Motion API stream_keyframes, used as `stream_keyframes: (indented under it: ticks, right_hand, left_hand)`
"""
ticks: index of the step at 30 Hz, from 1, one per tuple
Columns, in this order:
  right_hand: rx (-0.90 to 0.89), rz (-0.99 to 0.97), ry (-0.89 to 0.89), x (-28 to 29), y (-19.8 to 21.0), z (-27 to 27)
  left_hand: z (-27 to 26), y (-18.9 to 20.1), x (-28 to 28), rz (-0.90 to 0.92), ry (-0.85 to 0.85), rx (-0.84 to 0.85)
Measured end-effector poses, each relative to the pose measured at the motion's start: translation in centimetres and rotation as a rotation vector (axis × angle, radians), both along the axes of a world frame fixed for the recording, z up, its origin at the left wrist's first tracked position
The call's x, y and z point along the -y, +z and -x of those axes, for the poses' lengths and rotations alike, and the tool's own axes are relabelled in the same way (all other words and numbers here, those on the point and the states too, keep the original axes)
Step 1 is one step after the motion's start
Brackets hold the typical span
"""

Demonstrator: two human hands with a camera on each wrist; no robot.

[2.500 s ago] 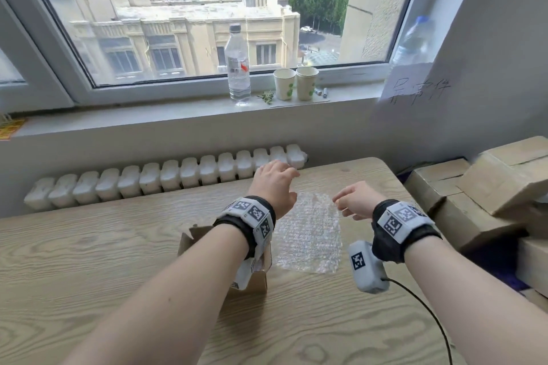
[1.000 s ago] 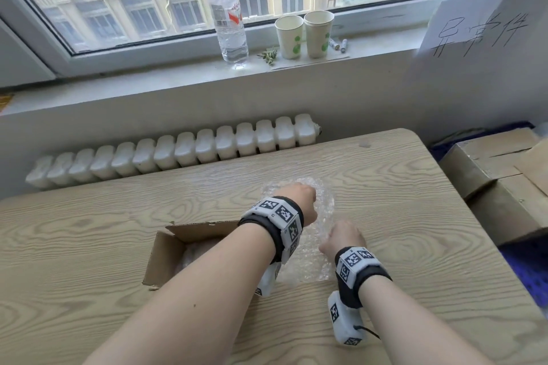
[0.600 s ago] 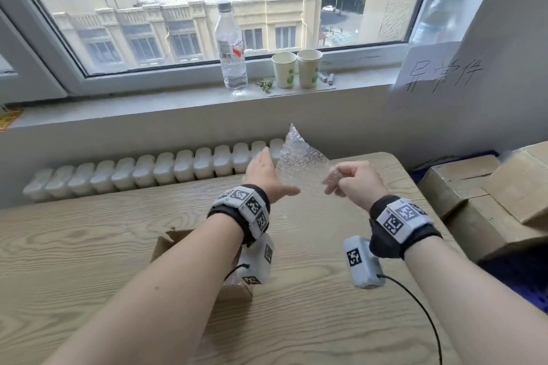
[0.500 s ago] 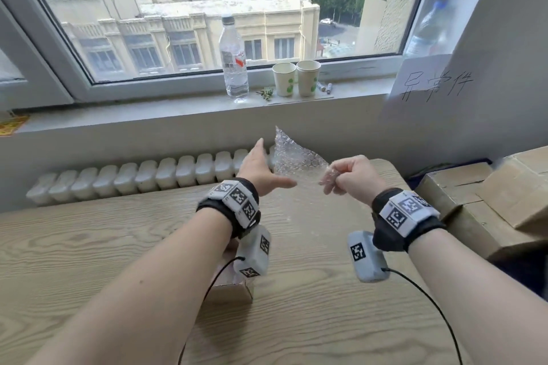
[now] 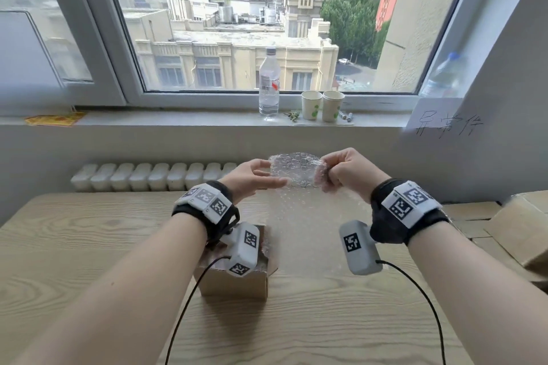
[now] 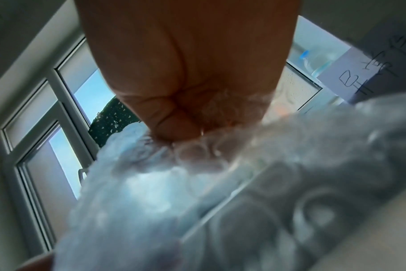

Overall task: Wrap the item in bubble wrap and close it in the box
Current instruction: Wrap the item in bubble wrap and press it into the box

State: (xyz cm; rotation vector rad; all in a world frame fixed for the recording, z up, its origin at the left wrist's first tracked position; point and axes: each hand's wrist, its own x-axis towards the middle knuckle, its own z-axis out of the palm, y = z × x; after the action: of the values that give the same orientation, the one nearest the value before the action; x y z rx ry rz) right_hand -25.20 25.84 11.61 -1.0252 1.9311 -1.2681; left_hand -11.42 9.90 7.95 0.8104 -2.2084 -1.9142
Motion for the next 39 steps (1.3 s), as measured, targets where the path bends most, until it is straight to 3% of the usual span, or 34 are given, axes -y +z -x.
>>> stream_keyframes:
  ticks: [5,9,14,19,23,25,29,32,39]
  right_hand:
    - [0.029,-0.038,-0.162,-0.4,-0.4,0.1]
    - [0.272,-0.105,-0.214,-1.4,-2.2,0.4]
    - [0.409,-0.045,-0.259,-0.9,-3.6,0.1]
    - [0.347,0.007,-0.368,-0.5,-4.0,0.0]
    - [0.206,0.076,-0.362,-0.5,-4.7,0.3]
    - [0.166,0.085,-0.356,-0.4,-4.8,0.3]
    - [0.351,0.096,-0.394,-0.3,-4.8,0.2]
    - [0.383,0.049,-0.396,-0.3,-5.3,0.3]
    - [0.335,0.01,-0.376,-0.3,-5.7,0.5]
  left_hand:
    - [-0.6,-1.5,0.7,-0.079,0.162,-0.14]
    - [-1.7,-1.8,1.7,-0.046,0.316,-0.196]
    - [-2.7,-1.9,2.2,-0.026,0.339,-0.186]
    - [-3.9,-2.0,2.8,-0.005,0.377,-0.103]
    - [-4.7,-2.1,3.3,0.23,0.424,-0.034]
    - [-4.9,-2.0,3.2,0.202,0.397,-0.086]
    - [-5.0,-1.8,2.8,0.089,0.385,-0.138]
    - [-5.3,-1.9,2.8,0.132,0.351,-0.147]
    - [-5.4,-2.3,2.8,0.078,0.314,-0.025]
